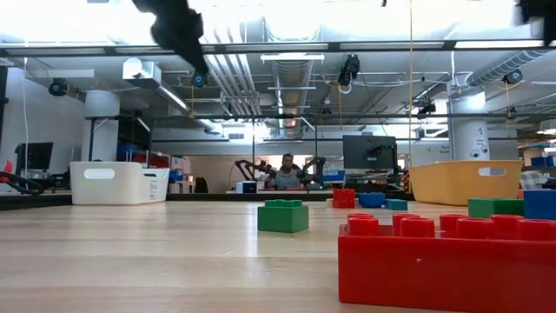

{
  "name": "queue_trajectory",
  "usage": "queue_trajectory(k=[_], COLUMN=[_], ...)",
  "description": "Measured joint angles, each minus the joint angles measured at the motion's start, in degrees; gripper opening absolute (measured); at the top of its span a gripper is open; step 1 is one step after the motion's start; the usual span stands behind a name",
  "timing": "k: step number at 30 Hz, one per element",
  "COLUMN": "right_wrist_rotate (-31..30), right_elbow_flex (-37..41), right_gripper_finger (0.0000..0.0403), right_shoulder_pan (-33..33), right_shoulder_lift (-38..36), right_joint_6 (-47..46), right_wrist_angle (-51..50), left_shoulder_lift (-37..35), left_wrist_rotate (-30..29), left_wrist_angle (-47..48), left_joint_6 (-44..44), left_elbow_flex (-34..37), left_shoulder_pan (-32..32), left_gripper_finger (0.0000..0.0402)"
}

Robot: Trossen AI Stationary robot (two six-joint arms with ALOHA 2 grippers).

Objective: Sort blocks by size
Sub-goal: Put the big blue game piece into the orange bin

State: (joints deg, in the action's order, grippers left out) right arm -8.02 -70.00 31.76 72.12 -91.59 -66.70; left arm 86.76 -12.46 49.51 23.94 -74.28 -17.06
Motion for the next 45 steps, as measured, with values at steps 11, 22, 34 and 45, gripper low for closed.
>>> queue_trajectory(k=[11, 22, 34, 45], right_wrist_rotate=[-5.71, -6.59, -6.98, -6.96], right_elbow_flex=[-3.74, -6.98, -7.12, -6.99], right_gripper_finger=[0.0139, 0.0177, 0.0244, 0.0269], right_shoulder_pan=[-14.1, -25.05, -28.12, -28.06], right_shoulder_lift=[-0.02, -0.02, 0.0, 0.02], right_joint_6=[16.62, 26.91, 30.66, 30.12], right_wrist_angle=[0.11, 0.62, 3.04, 2.99], left_shoulder_lift=[-0.42, -6.49, -12.19, -14.91], left_wrist_rotate=[7.87, 6.51, 2.58, 4.54], left_wrist_angle=[12.35, 18.66, 19.71, 14.9], left_joint_6=[10.67, 21.65, 30.35, 35.56], left_elbow_flex=[0.04, 0.07, 2.83, 12.53], left_shoulder_pan=[-3.47, -10.61, -15.2, -17.05], left_gripper_finger=[0.0206, 0.0206, 0.0206, 0.0206])
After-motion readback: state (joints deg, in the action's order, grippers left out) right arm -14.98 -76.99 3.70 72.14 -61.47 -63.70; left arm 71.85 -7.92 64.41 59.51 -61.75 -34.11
